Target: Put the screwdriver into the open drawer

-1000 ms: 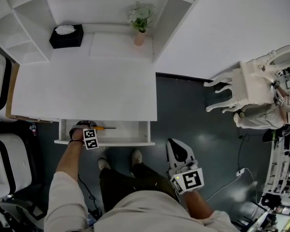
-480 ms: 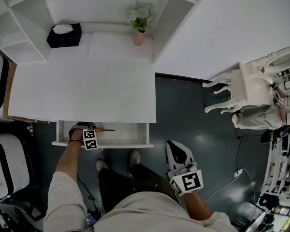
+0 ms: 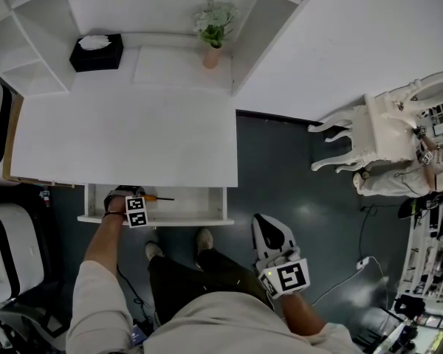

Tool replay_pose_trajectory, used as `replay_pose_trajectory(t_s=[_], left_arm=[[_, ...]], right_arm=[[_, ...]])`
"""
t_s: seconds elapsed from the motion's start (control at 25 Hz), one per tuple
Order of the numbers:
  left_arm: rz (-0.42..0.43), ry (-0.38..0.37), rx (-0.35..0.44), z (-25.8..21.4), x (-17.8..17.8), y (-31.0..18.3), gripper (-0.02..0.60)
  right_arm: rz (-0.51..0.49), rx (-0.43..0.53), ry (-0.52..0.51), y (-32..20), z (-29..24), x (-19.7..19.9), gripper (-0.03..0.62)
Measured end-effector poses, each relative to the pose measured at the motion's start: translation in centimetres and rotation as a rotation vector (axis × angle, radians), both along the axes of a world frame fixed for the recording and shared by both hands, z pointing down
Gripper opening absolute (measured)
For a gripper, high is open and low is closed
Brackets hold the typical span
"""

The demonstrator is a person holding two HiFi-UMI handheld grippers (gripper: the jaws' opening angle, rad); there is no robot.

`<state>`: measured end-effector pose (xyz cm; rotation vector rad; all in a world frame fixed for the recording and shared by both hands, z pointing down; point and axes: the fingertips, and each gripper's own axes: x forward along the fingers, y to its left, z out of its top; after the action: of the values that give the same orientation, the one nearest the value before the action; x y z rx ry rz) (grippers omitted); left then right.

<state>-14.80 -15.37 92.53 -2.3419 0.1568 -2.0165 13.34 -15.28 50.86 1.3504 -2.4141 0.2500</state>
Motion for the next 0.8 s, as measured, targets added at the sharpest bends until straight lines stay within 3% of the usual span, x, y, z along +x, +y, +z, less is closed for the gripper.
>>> replay_pose_trajectory(t_s=[0.8], left_arm=[[-0.010, 0.018, 0.023, -3.1, 0.6, 0.2, 0.121]], right_arm=[[-0.035, 0.021, -0.034, -0.3, -1.1, -0.9, 0.003]])
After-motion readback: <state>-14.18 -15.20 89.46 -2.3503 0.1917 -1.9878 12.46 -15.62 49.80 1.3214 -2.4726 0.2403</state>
